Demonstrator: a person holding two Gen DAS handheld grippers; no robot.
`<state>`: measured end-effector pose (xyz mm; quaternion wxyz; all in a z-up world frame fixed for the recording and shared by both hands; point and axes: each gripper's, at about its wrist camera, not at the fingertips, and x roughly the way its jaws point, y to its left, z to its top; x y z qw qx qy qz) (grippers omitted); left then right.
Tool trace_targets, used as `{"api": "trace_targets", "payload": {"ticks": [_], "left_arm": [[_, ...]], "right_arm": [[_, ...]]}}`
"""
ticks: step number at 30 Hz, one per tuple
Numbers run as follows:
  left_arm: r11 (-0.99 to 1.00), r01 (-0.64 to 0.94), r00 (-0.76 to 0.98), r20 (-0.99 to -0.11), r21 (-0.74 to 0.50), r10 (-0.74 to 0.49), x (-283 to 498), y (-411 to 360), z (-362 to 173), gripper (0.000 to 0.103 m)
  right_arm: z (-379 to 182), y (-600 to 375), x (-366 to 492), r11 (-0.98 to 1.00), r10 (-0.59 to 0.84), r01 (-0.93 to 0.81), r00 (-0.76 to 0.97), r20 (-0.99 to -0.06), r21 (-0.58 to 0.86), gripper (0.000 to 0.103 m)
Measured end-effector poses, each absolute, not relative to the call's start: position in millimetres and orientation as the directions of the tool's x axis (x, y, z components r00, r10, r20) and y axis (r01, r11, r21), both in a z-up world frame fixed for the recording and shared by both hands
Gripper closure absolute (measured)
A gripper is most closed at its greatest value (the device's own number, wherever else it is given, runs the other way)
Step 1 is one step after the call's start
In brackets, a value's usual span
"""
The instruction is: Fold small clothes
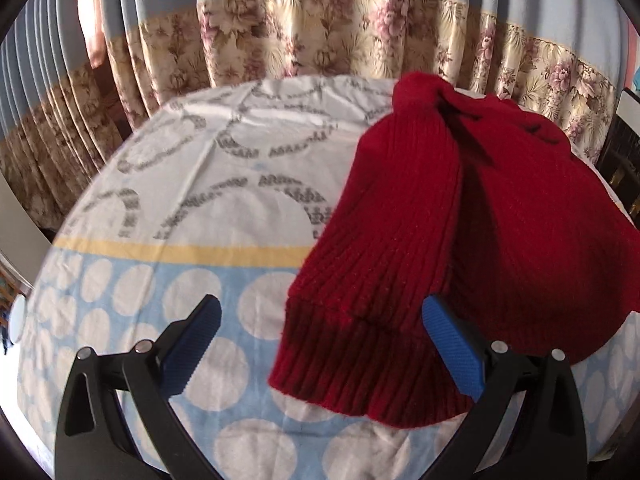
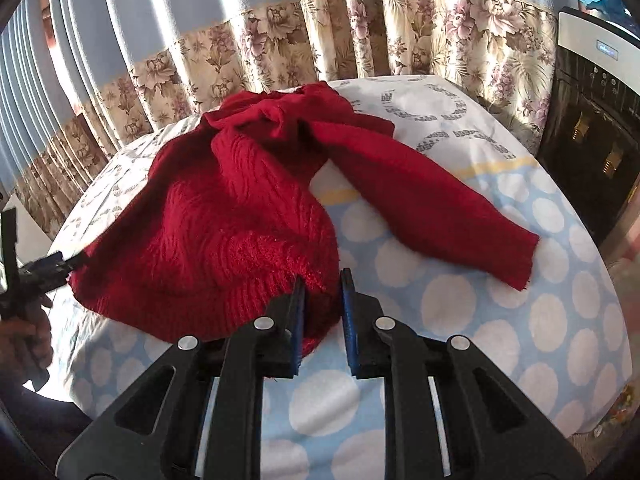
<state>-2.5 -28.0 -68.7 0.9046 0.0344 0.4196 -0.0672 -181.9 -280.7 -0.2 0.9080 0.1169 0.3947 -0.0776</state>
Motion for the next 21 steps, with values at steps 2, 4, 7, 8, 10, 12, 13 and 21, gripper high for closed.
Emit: {"api": "trace_targets", "payload": {"ticks": [2,4,7,8,10,12,13,21], "left_arm": [[0.985,0.173,0.626,-0.770,-0.016,-0.123,1.9,-30.0,-72.7,0.006],[0.979,0.200,0.613,-0.777,-0.025,-0.145,2.9,-32.8,-75.5,0.036],[0.974,0.219,0.591,-0.788,-0.051,-0.174,3.3,-31.3,-78.8,0.078],[0.976,0.214,0.601,-0.782,-0.041,-0.164,1.3,-28.7,-76.6,0.093],[0.979,0.203,0.617,-0.771,-0.039,-0.158,-1.2,-22.2,-72.5,0.093],[0.983,0.179,0.640,-0.754,-0.038,-0.146,-6.4,-12.8,-65.6,0.094],[0.984,0.169,0.649,-0.746,-0.049,-0.149,-10.5,-6.8,-61.1,0.095],[0.984,0.130,0.708,-0.683,-0.123,-0.179,-65.0,8.5,-20.9,0.095]], "right_arm": [[1.6,-281.5,-180.0,0.959,-0.046,0.234,0.678,-0.733,0.156,0.086],[3.4,-283.4,-177.9,0.959,-0.046,0.235,0.680,-0.732,0.158,0.086],[5.7,-282.9,-175.2,0.958,-0.049,0.239,0.682,-0.730,0.159,0.085],[6.7,-282.5,-175.1,0.958,-0.051,0.240,0.684,-0.728,0.159,0.085],[7.8,-281.1,-175.1,0.958,-0.056,0.240,0.687,-0.724,0.154,0.085],[8.8,-280.5,-175.5,0.959,-0.059,0.241,0.690,-0.722,0.152,0.085],[9.6,-280.0,-176.3,0.959,-0.060,0.240,0.693,-0.719,0.151,0.085],[30.8,-274.8,-195.1,0.964,-0.081,0.228,0.738,-0.670,0.135,0.085]]}}
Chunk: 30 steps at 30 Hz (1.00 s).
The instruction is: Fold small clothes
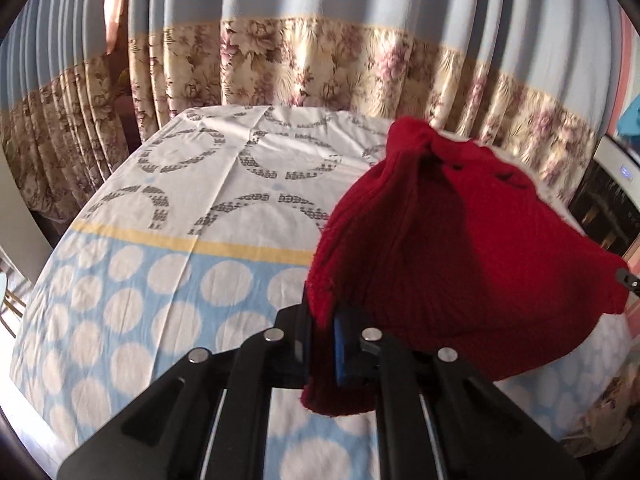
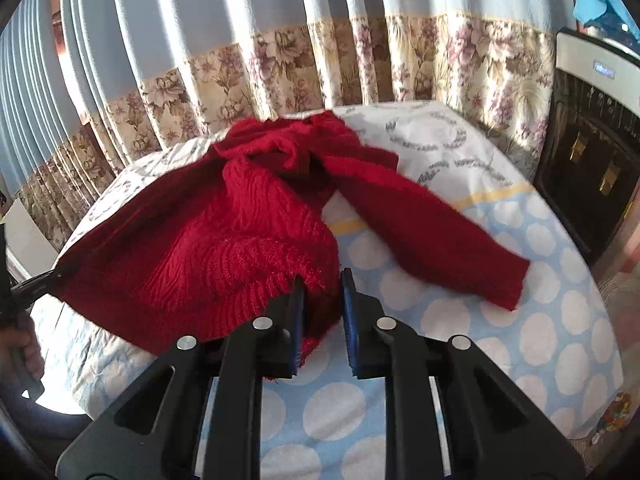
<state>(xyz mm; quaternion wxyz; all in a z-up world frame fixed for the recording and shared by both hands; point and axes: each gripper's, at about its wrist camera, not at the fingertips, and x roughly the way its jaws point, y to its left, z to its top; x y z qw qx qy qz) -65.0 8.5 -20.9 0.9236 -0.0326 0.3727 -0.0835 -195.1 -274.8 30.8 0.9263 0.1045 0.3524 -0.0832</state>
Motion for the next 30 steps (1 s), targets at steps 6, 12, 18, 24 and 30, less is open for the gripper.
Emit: {"api": "trace_targets", "payload": {"ticks": [6,12,18,24,30], "left_arm": [[0.990,0.117,0.625,-0.769,-0.073,-0.131,-84.9,2.4,-49.1,0.090],[1.000,0.015,0.694,-0.719,-0.023,-0.027,-82.7,22.3,-36.4,0.017],[0.999,0.043,0.738,-0.673,-0.014,-0.041,-53.0,16.3,-15.5,0.017],[0.990,0.138,0.770,-0.628,-0.004,-0.110,-7.3,-22.6,0.9,0.017],[0.966,0.259,0.767,-0.611,0.018,-0.194,48.0,-85.9,6.8,0.013]], "right_arm": [[16.6,-289.7,-204.3,0.965,-0.076,0.236,0.669,-0.739,0.115,0.083],[21.2,-305.1,-215.1,0.948,-0.140,0.303,0.682,-0.718,0.102,0.037],[33.4,-317.0,-198.1,0.942,-0.149,0.313,0.718,-0.680,0.125,0.037],[32.8,-313.2,-156.0,0.949,-0.097,0.268,0.749,-0.656,0.166,0.028],[45.5,-312.8,-71.9,0.967,-0.087,0.217,0.772,-0.629,0.132,0.023]]}}
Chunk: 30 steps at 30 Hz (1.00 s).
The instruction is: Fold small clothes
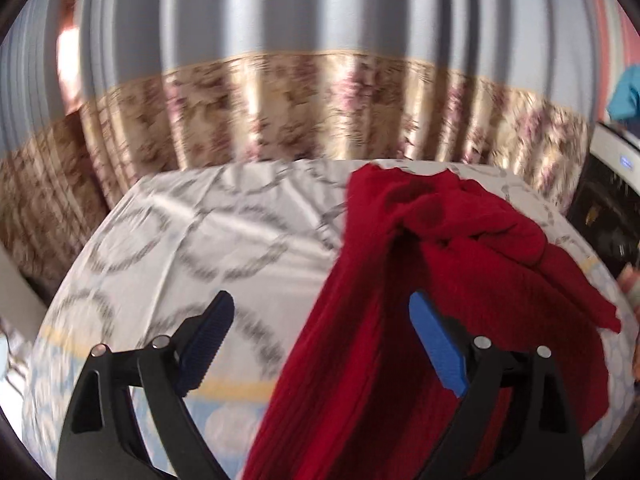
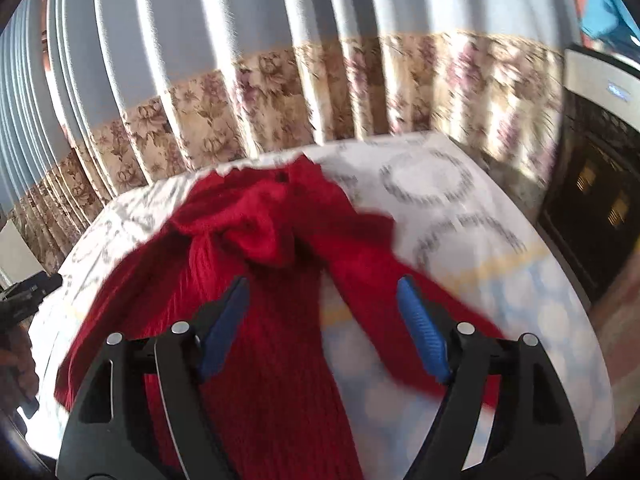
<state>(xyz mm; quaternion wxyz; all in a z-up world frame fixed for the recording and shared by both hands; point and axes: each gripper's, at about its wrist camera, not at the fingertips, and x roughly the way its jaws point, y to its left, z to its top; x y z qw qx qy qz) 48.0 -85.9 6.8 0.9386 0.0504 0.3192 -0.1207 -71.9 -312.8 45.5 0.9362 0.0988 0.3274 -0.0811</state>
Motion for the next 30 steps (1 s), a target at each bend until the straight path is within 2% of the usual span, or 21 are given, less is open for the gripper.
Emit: {"api": "trace_targets", "payload": {"ticks": [3,10,21,24,30], "left_arm": [[0.941,0.336,0.763,-0.599,0.048,-0.242,71.4,-120.9,11.6,0.013],[0.911,0.412,0.709,-0.628,0.000,-0.321,107.6,-186.1,2.3,0.013],[0.909,0.409,0.690,-0.626,-0.078,-0.364,123.0,-278.1,-11.9,0.013],[0.919,0.384,0.696,-0.627,-0.086,-0.349,127.4,-296.9,-15.6,0.013],[0.913,0.395,0.667,-0.652,-0.099,-0.360,137.1,-328.8,-28.2,0.013]], "right_arm": [[56.9,-309.8,-35.2,0.979,-0.080,0.178,0.793,-0.604,0.104,0.021],[68.4,-322.5,17.7,0.978,-0.101,0.189,0.809,-0.579,0.093,0.017],[42.2,-379.9,70.6,0.975,-0.180,0.220,0.742,-0.645,-0.020,0.011],[30.1,-398.2,74.4,0.981,-0.125,0.193,0.745,-0.655,0.033,0.011],[4.8,-437.3,67.0,0.957,-0.123,0.265,0.735,-0.667,0.115,0.011]]}}
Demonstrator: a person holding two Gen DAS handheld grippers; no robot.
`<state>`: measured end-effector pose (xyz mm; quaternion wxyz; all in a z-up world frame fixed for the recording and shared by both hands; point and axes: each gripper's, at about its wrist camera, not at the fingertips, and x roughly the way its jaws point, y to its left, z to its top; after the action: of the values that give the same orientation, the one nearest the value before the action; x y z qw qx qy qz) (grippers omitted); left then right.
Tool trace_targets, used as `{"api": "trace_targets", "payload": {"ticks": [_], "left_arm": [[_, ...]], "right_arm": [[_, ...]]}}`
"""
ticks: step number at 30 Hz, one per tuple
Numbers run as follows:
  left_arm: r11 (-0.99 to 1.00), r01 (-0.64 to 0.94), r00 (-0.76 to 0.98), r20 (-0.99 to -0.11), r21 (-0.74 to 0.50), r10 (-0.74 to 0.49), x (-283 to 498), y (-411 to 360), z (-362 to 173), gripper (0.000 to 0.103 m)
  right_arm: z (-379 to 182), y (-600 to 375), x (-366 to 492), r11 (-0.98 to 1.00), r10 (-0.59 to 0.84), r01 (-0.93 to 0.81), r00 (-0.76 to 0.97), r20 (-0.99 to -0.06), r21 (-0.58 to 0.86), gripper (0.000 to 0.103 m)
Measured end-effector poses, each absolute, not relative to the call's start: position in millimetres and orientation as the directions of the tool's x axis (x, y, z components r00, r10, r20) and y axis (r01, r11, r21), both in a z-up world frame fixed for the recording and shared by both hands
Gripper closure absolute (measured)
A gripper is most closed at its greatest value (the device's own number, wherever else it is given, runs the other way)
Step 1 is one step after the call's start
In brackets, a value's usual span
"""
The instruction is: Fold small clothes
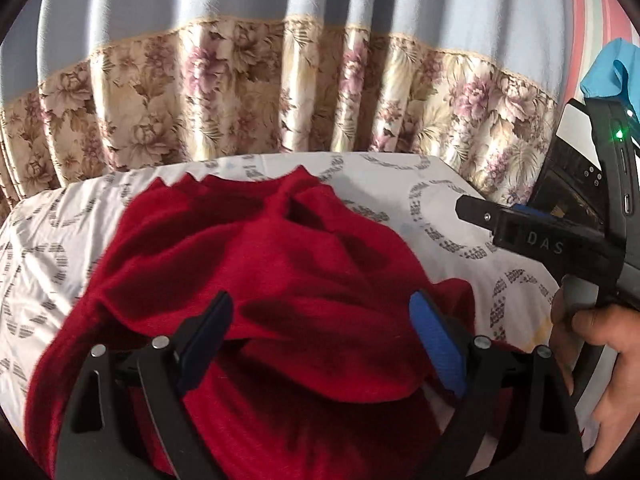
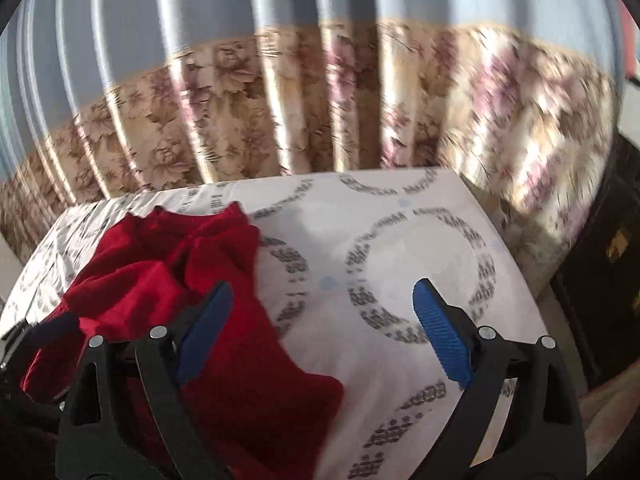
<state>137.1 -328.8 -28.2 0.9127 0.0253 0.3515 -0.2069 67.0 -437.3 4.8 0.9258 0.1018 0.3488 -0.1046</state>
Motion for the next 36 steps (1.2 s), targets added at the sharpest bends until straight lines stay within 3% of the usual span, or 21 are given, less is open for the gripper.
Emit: {"api": "trace_targets", "payload": {"ticks": [3,4,5,6,8,10,16,23,30,36], "left_arm": [[0.907,0.418,0.677,-0.646,-0.058,-0.354,134.6,-342.4,-33.5,0.013],[0.906,0.420,0.677,-0.649,-0.047,-0.348,135.1,-344.4,-35.7,0.019],[0.910,0.413,0.681,-0.653,-0.033,-0.333,137.3,-345.2,-39.0,0.039],[0.910,0.413,0.671,-0.660,-0.045,-0.337,141.0,-343.2,-41.8,0.046],[0.912,0.404,0.658,-0.670,-0.072,-0.344,147.6,-335.0,-44.6,0.068],[0.916,0.393,0.664,-0.665,-0.077,-0.341,151.1,-325.8,-42.9,0.079],[0.951,0.308,0.770,-0.577,-0.038,-0.272,168.8,-270.0,-6.7,0.082],[0.999,0.042,0.844,-0.535,0.000,-0.036,235.4,-141.1,20.9,0.082],[0.982,-0.186,0.813,-0.559,0.015,0.162,272.3,-10.6,9.0,0.082],[0.957,-0.283,0.775,-0.604,-0.069,0.186,277.5,62.2,-14.2,0.082]], "right_arm": [[-1.0,-448.0,62.2,0.943,-0.106,0.289,0.732,-0.673,0.166,0.011],[-2.0,-448.8,59.9,0.942,-0.102,0.288,0.734,-0.672,0.172,0.011],[-2.7,-447.7,58.2,0.943,-0.099,0.284,0.732,-0.674,0.171,0.011],[-3.0,-446.3,56.7,0.945,-0.099,0.281,0.732,-0.674,0.166,0.011],[-2.3,-443.9,54.6,0.947,-0.104,0.279,0.733,-0.672,0.157,0.011],[-2.5,-443.1,53.0,0.947,-0.102,0.278,0.735,-0.670,0.161,0.011],[-1.4,-439.0,52.8,0.949,-0.092,0.267,0.742,-0.664,0.167,0.011],[-4.6,-425.5,60.6,0.958,-0.072,0.238,0.736,-0.673,0.159,0.011],[-2.7,-396.3,83.8,0.971,-0.006,0.168,0.726,-0.688,0.168,0.011],[-13.8,-346.5,133.6,0.991,0.022,0.083,0.668,-0.744,0.103,0.011]]}}
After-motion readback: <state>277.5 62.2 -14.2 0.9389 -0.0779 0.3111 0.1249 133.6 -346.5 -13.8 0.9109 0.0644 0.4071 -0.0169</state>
